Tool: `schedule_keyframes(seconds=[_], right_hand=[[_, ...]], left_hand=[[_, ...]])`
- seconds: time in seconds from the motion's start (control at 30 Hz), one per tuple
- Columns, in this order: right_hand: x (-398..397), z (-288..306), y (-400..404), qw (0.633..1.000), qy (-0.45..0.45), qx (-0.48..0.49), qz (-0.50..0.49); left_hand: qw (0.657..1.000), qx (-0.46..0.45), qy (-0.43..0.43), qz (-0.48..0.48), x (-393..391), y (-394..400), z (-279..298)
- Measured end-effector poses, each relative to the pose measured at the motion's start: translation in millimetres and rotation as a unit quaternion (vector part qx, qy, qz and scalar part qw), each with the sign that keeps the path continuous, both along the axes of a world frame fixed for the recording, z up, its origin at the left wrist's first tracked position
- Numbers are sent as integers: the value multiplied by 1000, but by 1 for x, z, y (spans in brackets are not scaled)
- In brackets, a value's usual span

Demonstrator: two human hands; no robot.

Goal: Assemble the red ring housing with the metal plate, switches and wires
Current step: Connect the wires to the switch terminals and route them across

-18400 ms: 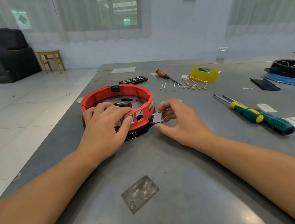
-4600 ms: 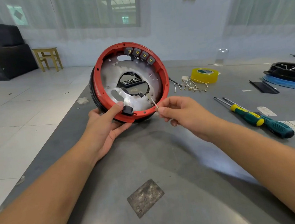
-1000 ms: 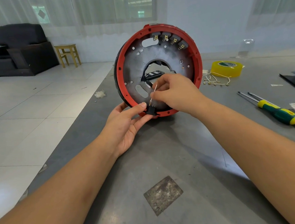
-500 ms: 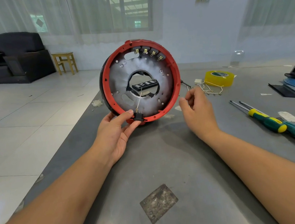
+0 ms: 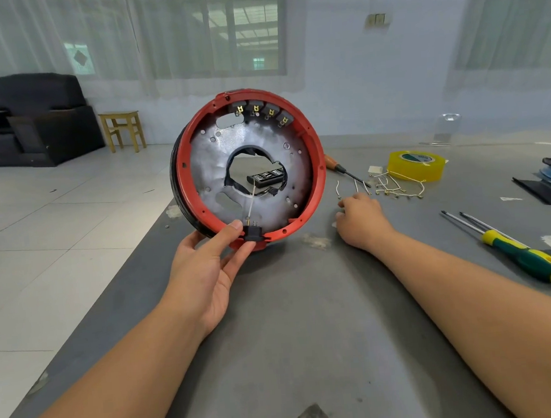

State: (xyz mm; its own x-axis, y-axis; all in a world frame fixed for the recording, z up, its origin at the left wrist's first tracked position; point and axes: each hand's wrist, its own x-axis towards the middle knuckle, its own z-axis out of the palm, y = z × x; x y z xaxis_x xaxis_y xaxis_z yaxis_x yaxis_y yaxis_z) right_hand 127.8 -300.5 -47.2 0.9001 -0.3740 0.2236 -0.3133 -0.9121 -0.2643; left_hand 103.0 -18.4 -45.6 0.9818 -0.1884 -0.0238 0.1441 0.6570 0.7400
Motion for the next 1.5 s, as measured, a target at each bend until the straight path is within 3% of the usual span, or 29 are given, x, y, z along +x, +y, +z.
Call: schedule_keyframes(seconds=[0.3, 0.5, 0.73, 1.07, 1.27, 1.5], right_hand=[[37, 2, -18, 999, 21, -26, -13], [32, 0, -15, 1000, -17, -15, -16], [-18, -6, 2, 996, -25, -65, 48], [-127, -3, 37, 981, -67, -43, 175], [-152, 2, 45, 980, -62, -10, 189], [-147, 6, 42, 983, -97, 106, 117]], left_hand=[[1000, 6, 19, 2, 7, -3, -1], [1000, 15, 25, 1, 5, -2, 1], [1000, 23, 18, 10, -1, -1, 5], [1000, 26, 8, 6, -11, 3, 5], [999, 32, 8, 11, -11, 3, 4], [999, 36, 6, 12, -12, 4, 5]])
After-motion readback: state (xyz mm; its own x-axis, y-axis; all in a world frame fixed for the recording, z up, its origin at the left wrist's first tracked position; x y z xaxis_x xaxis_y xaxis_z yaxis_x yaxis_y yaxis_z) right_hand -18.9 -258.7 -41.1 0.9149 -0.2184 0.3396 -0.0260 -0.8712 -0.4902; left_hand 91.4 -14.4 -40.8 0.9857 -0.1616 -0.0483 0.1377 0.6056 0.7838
